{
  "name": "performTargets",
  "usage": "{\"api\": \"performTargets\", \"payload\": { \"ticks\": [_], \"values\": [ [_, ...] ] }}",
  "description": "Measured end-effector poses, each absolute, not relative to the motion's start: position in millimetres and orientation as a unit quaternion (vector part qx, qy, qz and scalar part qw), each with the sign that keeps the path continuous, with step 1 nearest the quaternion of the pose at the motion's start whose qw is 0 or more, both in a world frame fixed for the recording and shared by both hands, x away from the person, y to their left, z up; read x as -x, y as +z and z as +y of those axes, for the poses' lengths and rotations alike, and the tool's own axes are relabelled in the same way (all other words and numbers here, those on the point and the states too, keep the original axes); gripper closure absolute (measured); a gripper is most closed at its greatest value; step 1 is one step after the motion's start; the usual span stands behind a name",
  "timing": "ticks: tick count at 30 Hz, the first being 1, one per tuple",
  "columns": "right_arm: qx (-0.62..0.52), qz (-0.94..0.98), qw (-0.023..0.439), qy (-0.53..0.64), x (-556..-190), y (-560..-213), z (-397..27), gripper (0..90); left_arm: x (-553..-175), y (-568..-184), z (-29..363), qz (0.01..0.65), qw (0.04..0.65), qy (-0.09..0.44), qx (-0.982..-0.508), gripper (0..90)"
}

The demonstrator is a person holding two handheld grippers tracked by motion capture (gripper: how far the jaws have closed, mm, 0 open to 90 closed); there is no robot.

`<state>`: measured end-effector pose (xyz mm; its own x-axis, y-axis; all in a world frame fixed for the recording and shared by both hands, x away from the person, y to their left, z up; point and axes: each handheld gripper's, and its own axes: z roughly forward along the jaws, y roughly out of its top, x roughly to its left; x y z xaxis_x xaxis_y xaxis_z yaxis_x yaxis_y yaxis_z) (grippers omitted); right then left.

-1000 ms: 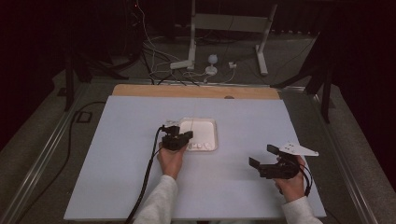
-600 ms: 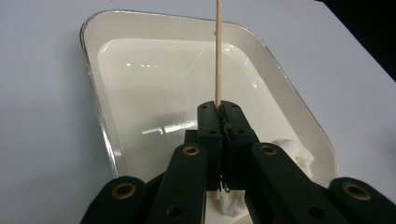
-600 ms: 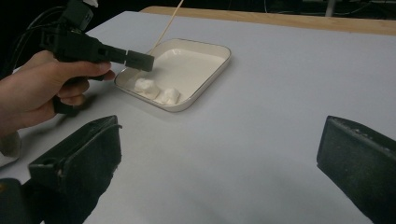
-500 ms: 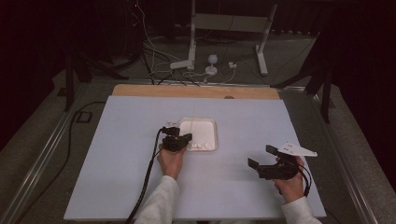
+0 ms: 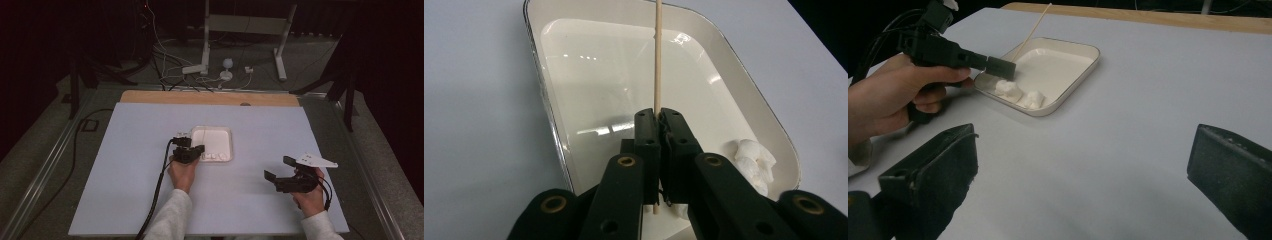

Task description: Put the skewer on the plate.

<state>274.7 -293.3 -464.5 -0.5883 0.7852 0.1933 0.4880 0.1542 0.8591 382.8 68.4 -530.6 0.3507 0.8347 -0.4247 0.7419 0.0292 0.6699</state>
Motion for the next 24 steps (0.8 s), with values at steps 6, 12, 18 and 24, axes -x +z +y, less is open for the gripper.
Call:
{"api": "performTargets", "payload": {
  "ticks": [6,12,18,24],
  "values": [
    [-0.427,0.745,0.152,0.490,-274.7,-464.5,-293.2,0.2,-382.2,-530.5,67.8,0.569,0.441,0.052,-0.693,82.2],
    [-0.429,0.743,0.152,0.491,-274.6,-464.3,-293.6,0.2,-379.9,-524.0,70.0,0.561,0.469,0.052,-0.681,66.9],
    [-0.429,0.743,0.152,0.491,-274.5,-464.2,-294.1,0.2,-374.7,-507.2,80.3,0.544,0.510,0.067,-0.663,48.7],
    [-0.428,0.741,0.152,0.494,-274.4,-464.5,-294.8,0.2,-365.6,-489.3,97.7,0.529,0.523,0.089,-0.663,27.5]
  ]
}}
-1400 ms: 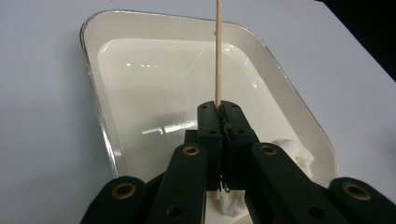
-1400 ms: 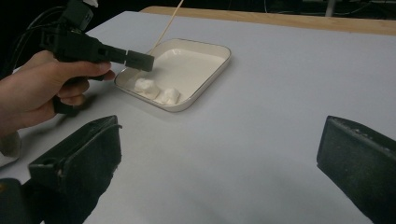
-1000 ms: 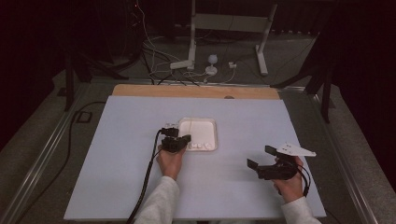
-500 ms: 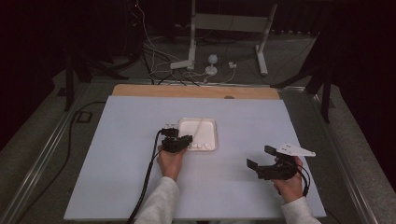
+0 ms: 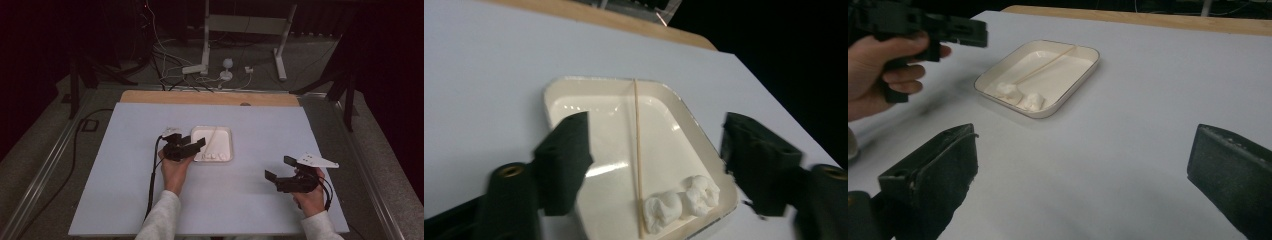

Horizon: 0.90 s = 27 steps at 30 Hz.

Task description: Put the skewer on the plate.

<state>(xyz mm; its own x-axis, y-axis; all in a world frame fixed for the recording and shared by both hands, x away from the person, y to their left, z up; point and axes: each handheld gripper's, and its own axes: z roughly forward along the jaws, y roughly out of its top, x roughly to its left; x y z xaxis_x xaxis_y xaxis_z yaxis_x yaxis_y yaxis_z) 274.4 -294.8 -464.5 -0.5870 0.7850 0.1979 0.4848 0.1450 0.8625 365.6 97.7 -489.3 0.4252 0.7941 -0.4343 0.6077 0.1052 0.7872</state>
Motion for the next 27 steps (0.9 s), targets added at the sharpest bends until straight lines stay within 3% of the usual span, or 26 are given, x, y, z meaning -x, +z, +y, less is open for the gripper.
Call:
{"api": "performTargets", "payload": {
  "ticks": [14,27],
  "values": [
    [-0.428,0.737,0.152,0.501,-273.0,-465.8,-297.9,0.2,-327.0,-452.4,135.7,0.446,0.540,0.138,-0.701,2.0],
    [-0.417,0.733,0.180,0.506,-270.1,-468.8,-302.2,0.1,-287.1,-451.4,181.4,0.408,0.537,0.217,-0.706,0.5]
  ]
}}
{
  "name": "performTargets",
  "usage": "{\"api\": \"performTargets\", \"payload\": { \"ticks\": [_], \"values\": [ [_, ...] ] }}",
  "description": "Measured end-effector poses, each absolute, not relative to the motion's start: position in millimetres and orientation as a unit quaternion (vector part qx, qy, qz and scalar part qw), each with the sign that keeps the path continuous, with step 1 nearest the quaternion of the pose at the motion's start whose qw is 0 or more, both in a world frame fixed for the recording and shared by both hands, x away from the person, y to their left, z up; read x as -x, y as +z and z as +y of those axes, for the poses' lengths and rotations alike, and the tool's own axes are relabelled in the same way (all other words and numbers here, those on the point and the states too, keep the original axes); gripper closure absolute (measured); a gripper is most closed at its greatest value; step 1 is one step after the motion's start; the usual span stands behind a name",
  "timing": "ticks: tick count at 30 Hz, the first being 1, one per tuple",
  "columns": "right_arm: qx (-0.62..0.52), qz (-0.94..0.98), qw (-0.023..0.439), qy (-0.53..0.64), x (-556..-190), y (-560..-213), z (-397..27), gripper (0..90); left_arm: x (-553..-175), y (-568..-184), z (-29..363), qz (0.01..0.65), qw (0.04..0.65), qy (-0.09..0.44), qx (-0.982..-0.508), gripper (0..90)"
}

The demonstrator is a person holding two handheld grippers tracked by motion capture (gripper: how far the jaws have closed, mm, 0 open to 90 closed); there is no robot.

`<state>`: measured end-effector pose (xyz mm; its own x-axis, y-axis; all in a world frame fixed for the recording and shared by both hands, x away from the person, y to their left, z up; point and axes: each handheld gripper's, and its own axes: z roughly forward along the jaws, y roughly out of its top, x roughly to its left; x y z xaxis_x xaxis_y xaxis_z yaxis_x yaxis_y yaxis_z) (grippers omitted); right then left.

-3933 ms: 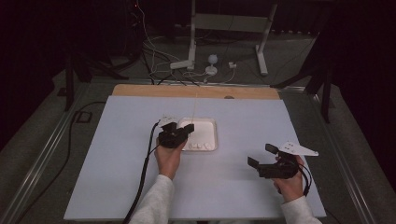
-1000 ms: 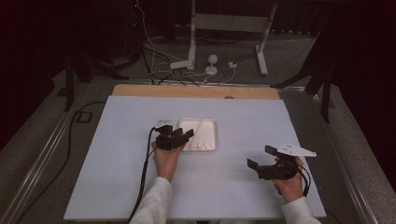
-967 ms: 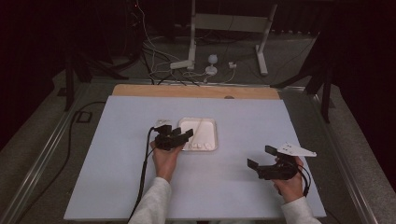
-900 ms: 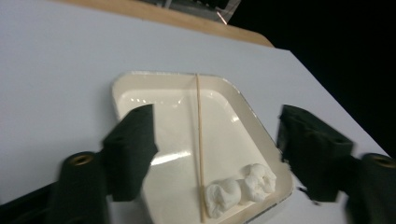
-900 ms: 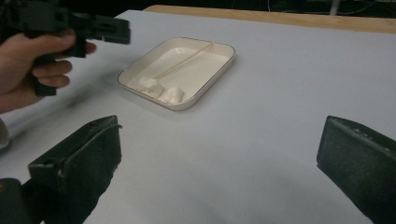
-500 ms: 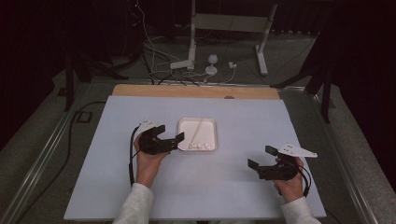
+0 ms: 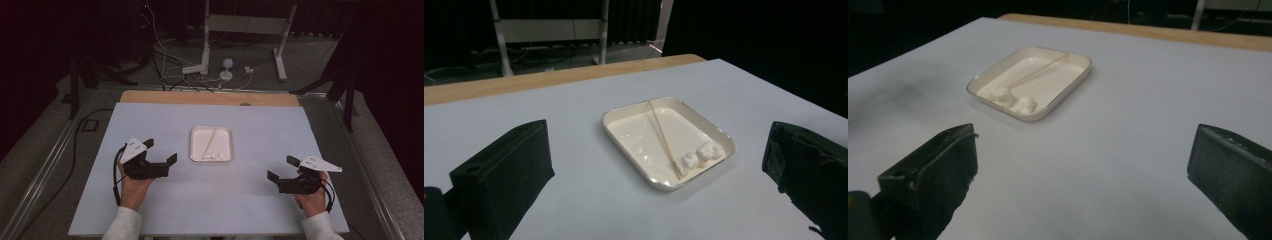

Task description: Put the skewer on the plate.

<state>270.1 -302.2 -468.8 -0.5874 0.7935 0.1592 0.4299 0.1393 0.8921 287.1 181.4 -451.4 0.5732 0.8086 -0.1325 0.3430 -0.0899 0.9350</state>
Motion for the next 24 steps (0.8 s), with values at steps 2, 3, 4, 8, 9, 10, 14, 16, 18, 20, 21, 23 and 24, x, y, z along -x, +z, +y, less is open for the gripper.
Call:
{"api": "performTargets", "payload": {
  "ticks": [2,3,4,8,9,10,14,16,18,20,21,23,24],
  "values": [
    [-0.419,0.727,0.184,0.512,-269.3,-468.3,-303.5,0.1,-281.0,-453.8,187.8,0.409,0.528,0.230,-0.708,0.5],
    [-0.419,0.725,0.185,0.514,-269.1,-468.2,-304.3,0.1,-278.1,-455.4,191.2,0.411,0.528,0.234,-0.705,0.5],
    [-0.417,0.724,0.186,0.516,-268.9,-468.4,-305.1,0.1,-275.2,-456.8,195.1,0.412,0.530,0.236,-0.703,0.6],
    [-0.414,0.720,0.189,0.523,-267.7,-468.9,-306.5,0.1,-265.7,-459.8,210.5,0.418,0.545,0.247,-0.683,0.6],
    [-0.411,0.720,0.190,0.525,-267.4,-468.7,-306.5,0.1,-264.9,-459.5,214.0,0.419,0.547,0.247,-0.682,0.6],
    [-0.409,0.720,0.192,0.526,-267.0,-468.4,-306.3,0.1,-264.2,-458.9,217.3,0.418,0.547,0.247,-0.682,0.6],
    [-0.402,0.724,0.196,0.526,-265.9,-468.5,-305.9,0.2,-258.6,-456.3,229.9,0.418,0.555,0.259,-0.671,0.6],
    [-0.400,0.725,0.200,0.524,-265.0,-468.5,-305.3,0.1,-254.7,-454.1,236.8,0.420,0.558,0.266,-0.664,0.6],
    [-0.397,0.726,0.202,0.524,-264.6,-468.6,-305.2,0.1,-251.2,-451.9,243.5,0.422,0.564,0.270,-0.657,0.6],
    [-0.396,0.727,0.204,0.522,-264.6,-469.2,-305.0,0.2,-248.6,-450.6,249.5,0.426,0.565,0.275,-0.650,0.6],
    [-0.397,0.727,0.204,0.522,-264.5,-469.6,-304.9,0.1,-247.8,-450.4,251.6,0.428,0.568,0.275,-0.646,0.6],
    [-0.398,0.727,0.204,0.521,-264.4,-470.4,-304.7,0.2,-246.8,-450.4,254.4,0.431,0.567,0.277,-0.645,0.6],
    [-0.399,0.727,0.205,0.520,-264.3,-470.5,-304.7,0.1,-246.9,-450.7,255.2,0.432,0.567,0.277,-0.644,0.7]
  ]
}}
